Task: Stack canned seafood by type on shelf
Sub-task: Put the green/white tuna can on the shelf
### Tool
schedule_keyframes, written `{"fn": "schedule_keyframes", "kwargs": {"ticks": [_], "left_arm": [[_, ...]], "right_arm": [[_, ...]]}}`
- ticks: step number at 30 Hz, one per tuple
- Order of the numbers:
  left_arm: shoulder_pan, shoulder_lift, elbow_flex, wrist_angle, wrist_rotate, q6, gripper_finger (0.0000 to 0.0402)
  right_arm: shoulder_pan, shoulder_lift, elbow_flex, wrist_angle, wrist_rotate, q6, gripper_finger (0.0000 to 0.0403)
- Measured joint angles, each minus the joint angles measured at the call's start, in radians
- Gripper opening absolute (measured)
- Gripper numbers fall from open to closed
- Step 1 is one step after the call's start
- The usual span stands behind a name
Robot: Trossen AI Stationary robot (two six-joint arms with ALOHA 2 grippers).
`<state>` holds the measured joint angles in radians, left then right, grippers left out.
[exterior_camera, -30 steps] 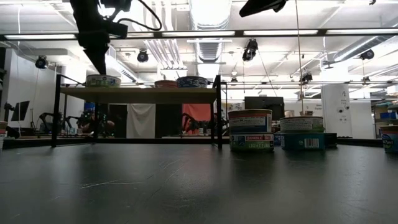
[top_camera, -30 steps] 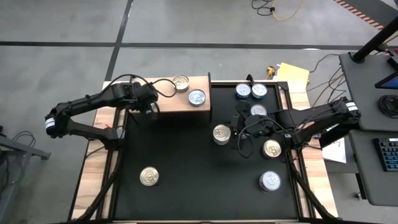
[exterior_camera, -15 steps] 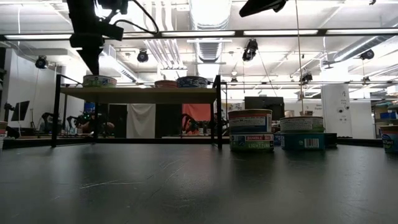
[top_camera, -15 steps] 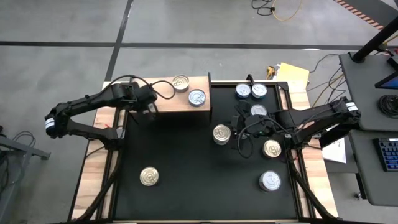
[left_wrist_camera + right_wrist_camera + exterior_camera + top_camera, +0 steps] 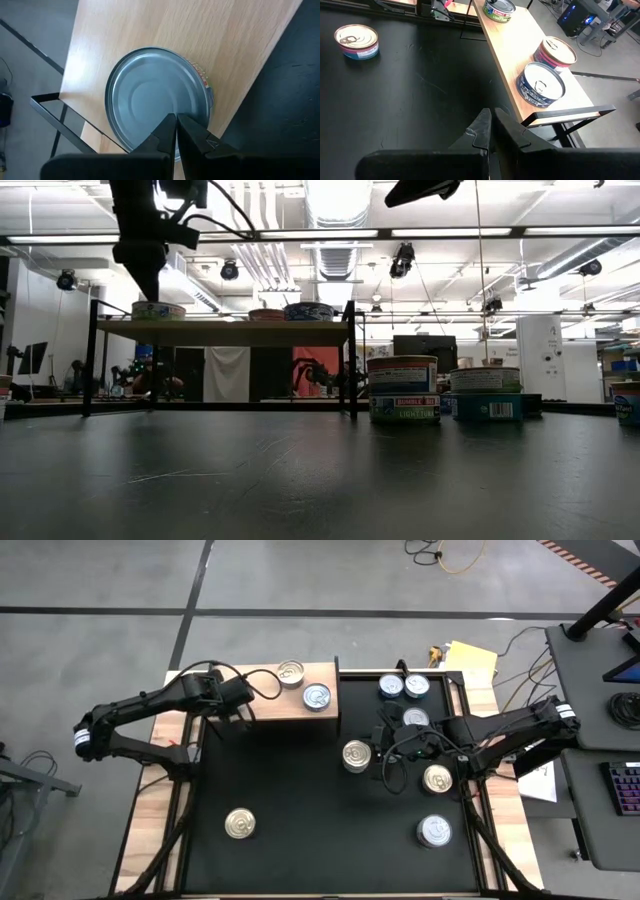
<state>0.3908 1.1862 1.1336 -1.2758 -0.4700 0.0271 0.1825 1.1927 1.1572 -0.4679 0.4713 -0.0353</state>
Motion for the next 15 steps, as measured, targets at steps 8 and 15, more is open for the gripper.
{"fn": "schedule_keyframes", "kwargs": {"ticks": [8,15], "left_arm": [[0.023,0.006,0.000,0.044,-0.003,0.038,0.0000],[0.063,0.006,0.000,0.072,-0.002,0.070,0.0000]], "right_arm": [[0.000,0.000,0.000,0.000,0.000,-0.001,0.0009],[0.000,0.000,0.000,0.000,0.000,-0.002,0.0009]]}}
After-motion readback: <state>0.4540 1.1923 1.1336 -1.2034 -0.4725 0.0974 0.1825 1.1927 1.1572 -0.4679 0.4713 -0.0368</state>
